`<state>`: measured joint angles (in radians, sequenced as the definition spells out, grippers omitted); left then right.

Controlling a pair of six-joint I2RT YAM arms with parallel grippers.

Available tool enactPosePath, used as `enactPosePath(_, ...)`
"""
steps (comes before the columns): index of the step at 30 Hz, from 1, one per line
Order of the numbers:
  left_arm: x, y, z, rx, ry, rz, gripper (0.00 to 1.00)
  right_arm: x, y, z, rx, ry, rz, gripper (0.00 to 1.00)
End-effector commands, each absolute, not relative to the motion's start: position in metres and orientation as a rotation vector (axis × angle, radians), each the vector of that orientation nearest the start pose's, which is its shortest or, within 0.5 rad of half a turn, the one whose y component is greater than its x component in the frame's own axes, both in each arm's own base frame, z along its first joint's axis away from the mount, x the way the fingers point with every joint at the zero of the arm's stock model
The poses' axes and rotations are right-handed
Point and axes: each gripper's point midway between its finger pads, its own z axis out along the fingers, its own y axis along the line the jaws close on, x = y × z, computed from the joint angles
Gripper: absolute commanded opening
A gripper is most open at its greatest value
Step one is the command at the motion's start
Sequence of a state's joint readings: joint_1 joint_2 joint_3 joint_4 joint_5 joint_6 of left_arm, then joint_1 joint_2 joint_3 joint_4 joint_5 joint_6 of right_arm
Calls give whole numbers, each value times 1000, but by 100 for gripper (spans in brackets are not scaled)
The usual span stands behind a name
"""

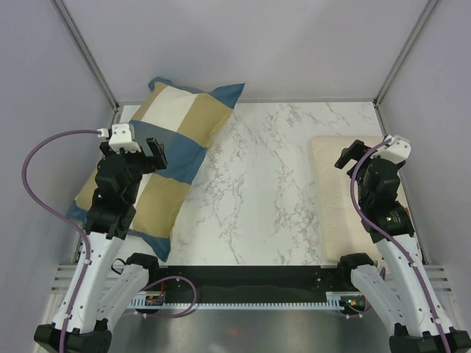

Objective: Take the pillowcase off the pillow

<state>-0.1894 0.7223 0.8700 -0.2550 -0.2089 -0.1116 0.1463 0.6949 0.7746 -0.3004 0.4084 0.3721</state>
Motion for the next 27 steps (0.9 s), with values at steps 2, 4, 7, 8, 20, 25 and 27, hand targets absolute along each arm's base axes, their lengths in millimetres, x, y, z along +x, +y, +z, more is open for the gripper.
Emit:
enactPosePath(2,297,-16,335,-124,1621,-16,100,288,-16,278,505,1669,14,98)
enactPosePath(4,297,-11,335,-143,1618,6,100,289,-15,277,502,1674,16,98)
enactPosePath(7,296,-12,334,-142,1618,5,100,291,-14,274,502,1685,17,98)
enactPosePath(8,296,-12,336,-139,1612,2,100,291,-15,274,503,1688,14,98)
enactPosePath(20,318,0,298,-146,1733,141,100,301,-8,259,500,1744,28,98)
enactPosePath(25,353,2,263,-151,1876,224,100,308,0,254,490,1769,70,98)
enactPosePath(27,362,0,251,-151,1938,243,100,309,4,254,479,1776,89,98)
